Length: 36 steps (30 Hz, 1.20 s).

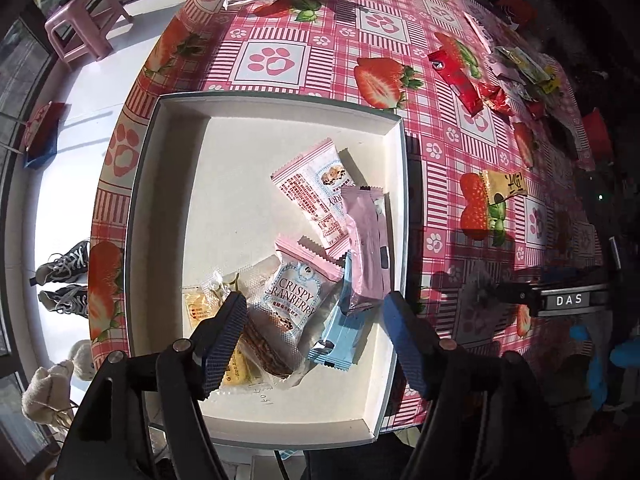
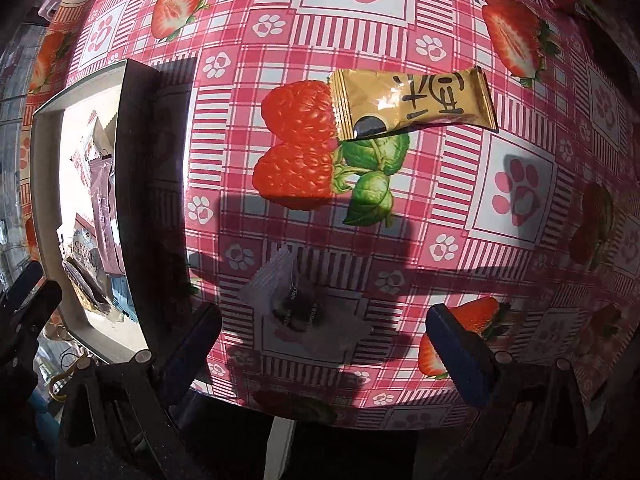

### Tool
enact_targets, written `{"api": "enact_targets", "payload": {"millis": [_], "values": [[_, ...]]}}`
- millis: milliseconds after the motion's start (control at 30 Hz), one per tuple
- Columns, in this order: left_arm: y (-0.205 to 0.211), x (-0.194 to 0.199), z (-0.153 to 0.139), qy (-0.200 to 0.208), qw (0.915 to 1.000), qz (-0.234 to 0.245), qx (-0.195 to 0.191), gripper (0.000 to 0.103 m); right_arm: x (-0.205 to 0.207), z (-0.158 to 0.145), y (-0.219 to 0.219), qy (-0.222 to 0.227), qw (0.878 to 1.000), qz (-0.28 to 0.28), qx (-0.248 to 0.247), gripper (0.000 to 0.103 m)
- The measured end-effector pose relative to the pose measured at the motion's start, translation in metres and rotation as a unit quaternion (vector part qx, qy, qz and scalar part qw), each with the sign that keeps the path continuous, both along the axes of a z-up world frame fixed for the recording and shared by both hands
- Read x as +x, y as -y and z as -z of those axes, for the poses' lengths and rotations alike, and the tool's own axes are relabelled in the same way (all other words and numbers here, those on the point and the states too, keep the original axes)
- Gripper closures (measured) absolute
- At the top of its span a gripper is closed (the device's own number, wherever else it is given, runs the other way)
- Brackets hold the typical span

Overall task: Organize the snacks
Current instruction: 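Grasp the red candy packet with the left tool while right tool grasps the gold packet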

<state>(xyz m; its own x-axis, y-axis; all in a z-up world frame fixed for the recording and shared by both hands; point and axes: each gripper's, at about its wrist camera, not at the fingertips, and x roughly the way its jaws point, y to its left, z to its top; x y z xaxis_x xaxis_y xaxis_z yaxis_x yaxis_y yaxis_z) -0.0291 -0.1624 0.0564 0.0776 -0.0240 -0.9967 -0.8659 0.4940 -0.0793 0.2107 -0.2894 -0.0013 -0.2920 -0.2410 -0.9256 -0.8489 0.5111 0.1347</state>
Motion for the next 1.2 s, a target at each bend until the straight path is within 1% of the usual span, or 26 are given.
{"api": "enact_targets", "payload": {"millis": [167,267,333,433,533,667,733,800,833,900,967,1067,1100,1133,1167,1200], "values": [[-0.009,0.04,-0.009,0.008,0.9995,0.03,-0.011,0.029,0.049,0.032,0.061,0.021,0.997,0.046,-0.05,0.0],[-0.02,0.065,-0.013,0.021,0.9991,0.023,-0.028,0.027,0.072,0.046,0.089,0.028,0.994,0.083,-0.061,0.0],[-0.031,0.082,-0.012,0.028,0.9987,0.007,-0.041,0.025,0.084,0.049,0.102,0.013,0.992,0.114,-0.048,0.0],[-0.053,0.108,-0.007,0.031,0.9978,-0.022,-0.055,0.025,0.085,0.044,0.101,0.027,0.994,0.101,-0.031,0.0],[-0.078,0.134,0.005,0.025,0.9969,-0.053,-0.052,0.025,0.082,0.04,0.099,0.036,0.996,0.086,-0.015,0.0],[-0.104,0.171,0.03,0.034,0.9901,-0.112,-0.078,0.025,0.077,0.032,0.103,0.051,0.995,0.087,0.006,0.0],[-0.109,0.191,0.042,0.034,0.9875,-0.129,-0.085,0.025,0.07,0.026,0.111,0.058,0.995,0.084,0.015,0.0],[-0.113,0.212,0.051,0.033,0.9883,-0.125,-0.082,0.025,0.064,0.022,0.115,0.062,0.994,0.083,0.022,0.0],[-0.114,0.222,0.055,0.032,0.99,-0.116,-0.074,0.025,0.062,0.021,0.116,0.063,0.994,0.082,0.025,0.0],[-0.116,0.24,0.064,0.016,0.9932,-0.099,-0.059,0.025,0.057,0.018,0.122,0.064,0.995,0.078,0.027,0.0],[-0.117,0.251,0.076,-0.001,0.9937,-0.097,-0.056,0.025,0.05,0.018,0.132,0.064,0.995,0.073,0.028,0.0],[-0.114,0.259,0.089,-0.022,0.9931,-0.103,-0.052,0.025,0.045,0.017,0.134,0.063,0.995,0.066,0.03,0.0],[-0.112,0.261,0.092,-0.032,0.9933,-0.103,-0.043,0.03,0.042,0.015,0.134,0.064,0.996,0.063,0.03,0.0],[-0.11,0.262,0.092,-0.045,0.9937,-0.099,-0.026,0.044,0.039,0.015,0.134,0.063,0.996,0.059,0.031,0.0],[-0.108,0.264,0.091,-0.057,0.9944,-0.089,-0.005,0.052,0.037,0.015,0.135,0.063,0.996,0.054,0.032,0.0],[-0.106,0.268,0.09,-0.06,0.9955,-0.073,0.007,0.072,0.034,0.014,0.135,0.063,0.996,0.049,0.033,0.0]]}}
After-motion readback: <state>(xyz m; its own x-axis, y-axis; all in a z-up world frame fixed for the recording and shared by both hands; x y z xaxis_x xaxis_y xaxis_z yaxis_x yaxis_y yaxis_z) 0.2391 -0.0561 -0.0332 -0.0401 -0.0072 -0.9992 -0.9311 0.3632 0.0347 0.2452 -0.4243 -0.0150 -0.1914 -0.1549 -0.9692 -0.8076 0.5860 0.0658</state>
